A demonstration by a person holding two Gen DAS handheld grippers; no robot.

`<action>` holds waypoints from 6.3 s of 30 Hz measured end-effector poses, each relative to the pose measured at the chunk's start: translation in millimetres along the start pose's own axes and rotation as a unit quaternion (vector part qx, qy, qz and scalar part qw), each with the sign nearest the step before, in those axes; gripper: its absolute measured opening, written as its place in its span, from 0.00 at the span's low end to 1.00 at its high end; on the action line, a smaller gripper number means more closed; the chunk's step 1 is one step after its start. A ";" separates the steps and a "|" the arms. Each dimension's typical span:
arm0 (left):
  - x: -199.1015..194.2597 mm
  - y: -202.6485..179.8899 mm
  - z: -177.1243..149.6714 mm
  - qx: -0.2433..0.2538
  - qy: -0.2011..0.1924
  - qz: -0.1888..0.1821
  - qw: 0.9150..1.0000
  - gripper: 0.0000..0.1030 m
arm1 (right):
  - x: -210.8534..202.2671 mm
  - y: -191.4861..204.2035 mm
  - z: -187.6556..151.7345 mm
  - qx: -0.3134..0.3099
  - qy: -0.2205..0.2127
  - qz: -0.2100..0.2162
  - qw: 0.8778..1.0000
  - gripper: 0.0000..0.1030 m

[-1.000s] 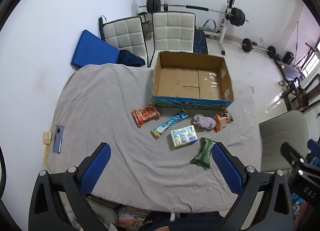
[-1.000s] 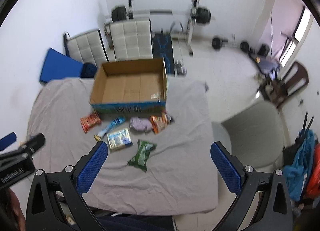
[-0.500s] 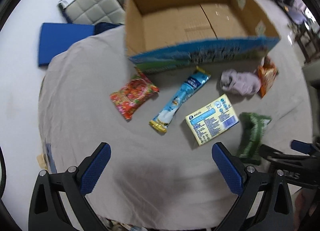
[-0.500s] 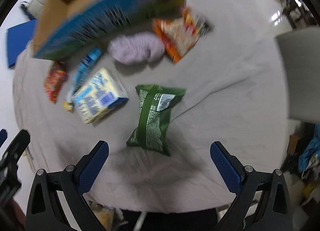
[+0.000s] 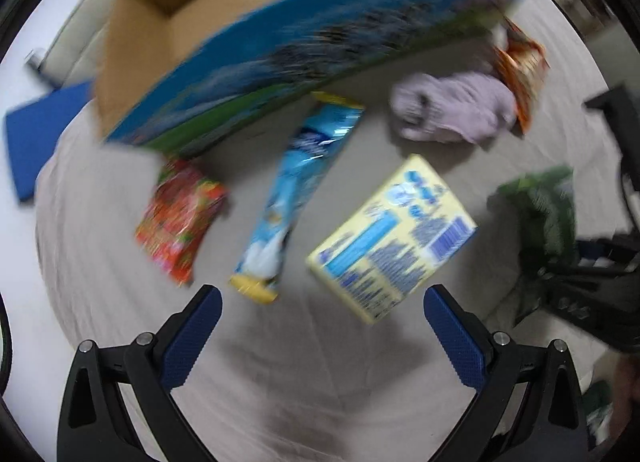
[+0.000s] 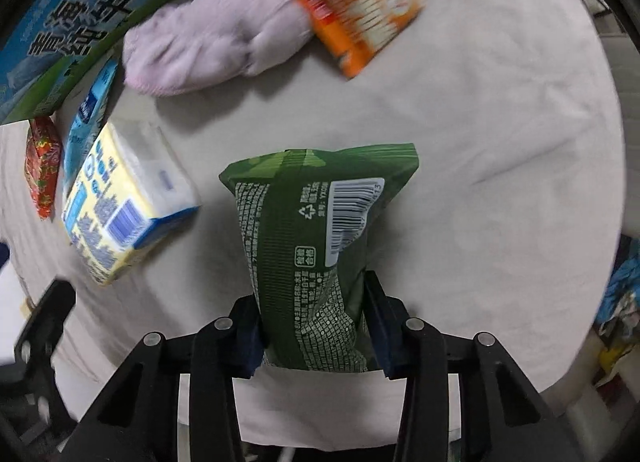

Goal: Organize soft objects
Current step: 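Grasp the yellow milk carton with left tool while right tool grasps green bag, then carry carton and green bag into the box with both tools, then open both tools to release carton and green bag in the box, then grasp the red-orange snack bag with left tool while right tool grasps lilac sock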

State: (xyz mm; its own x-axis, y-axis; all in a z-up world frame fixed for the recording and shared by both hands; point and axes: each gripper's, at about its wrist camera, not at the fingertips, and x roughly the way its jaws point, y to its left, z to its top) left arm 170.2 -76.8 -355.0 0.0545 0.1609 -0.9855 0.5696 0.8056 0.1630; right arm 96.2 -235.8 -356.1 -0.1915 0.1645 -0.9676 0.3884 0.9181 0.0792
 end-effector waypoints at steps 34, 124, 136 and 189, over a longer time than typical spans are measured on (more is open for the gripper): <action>111.1 -6.2 -22.2 -0.300 0.121 -0.160 0.933 0.66 | 50.3 -15.8 2.9 -0.092 0.023 -0.021 0.995 0.51; -49.3 129.8 248.2 -0.188 -0.023 -0.147 0.971 0.96 | -57.8 111.6 306.4 -0.146 -0.104 -0.011 0.984 0.98; -114.9 139.9 187.3 -0.184 -0.117 -0.099 0.971 0.96 | -111.4 98.5 225.5 -0.116 -0.192 -0.020 0.974 1.00; 30.8 184.9 -43.0 -0.454 0.027 -0.110 0.884 0.96 | 75.0 -14.6 70.0 0.298 -0.028 0.243 0.923 0.51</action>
State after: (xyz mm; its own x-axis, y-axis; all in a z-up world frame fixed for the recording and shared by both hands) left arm 241.9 101.6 -353.1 -0.0280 -0.0485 -0.9984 -0.3324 0.9424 -0.0365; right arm 139.2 -262.1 -446.6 0.1758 0.4704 -0.8648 0.8464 0.3764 0.3768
